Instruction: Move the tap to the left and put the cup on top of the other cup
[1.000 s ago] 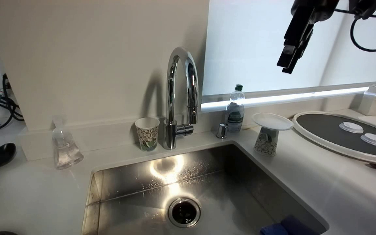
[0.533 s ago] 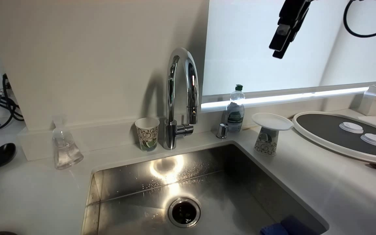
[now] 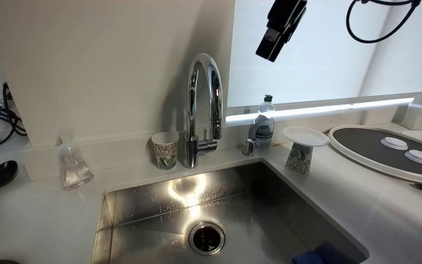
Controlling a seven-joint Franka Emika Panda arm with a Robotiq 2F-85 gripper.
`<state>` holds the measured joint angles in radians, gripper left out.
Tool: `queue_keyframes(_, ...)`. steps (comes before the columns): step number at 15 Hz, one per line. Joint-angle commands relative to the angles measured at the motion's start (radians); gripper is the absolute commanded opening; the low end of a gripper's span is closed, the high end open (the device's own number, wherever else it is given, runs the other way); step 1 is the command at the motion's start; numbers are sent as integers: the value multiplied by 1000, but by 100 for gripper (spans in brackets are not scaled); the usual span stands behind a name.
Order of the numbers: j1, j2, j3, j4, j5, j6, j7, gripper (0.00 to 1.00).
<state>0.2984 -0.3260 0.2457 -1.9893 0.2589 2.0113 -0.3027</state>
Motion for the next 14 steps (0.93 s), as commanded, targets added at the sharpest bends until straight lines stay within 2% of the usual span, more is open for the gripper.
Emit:
queue_keyframes(1,13,43,26,-3,-55,73,10,100)
queue_keyframes(6,29,79,35,-3,-43,109,18,100)
queue_keyframes(8,44,91,29,-1,-4,99,-8,100)
queue_keyframes(9,33,80,28,4,-32,85,6,100)
queue_keyframes(14,40,89,29,5,-23,85,6,100)
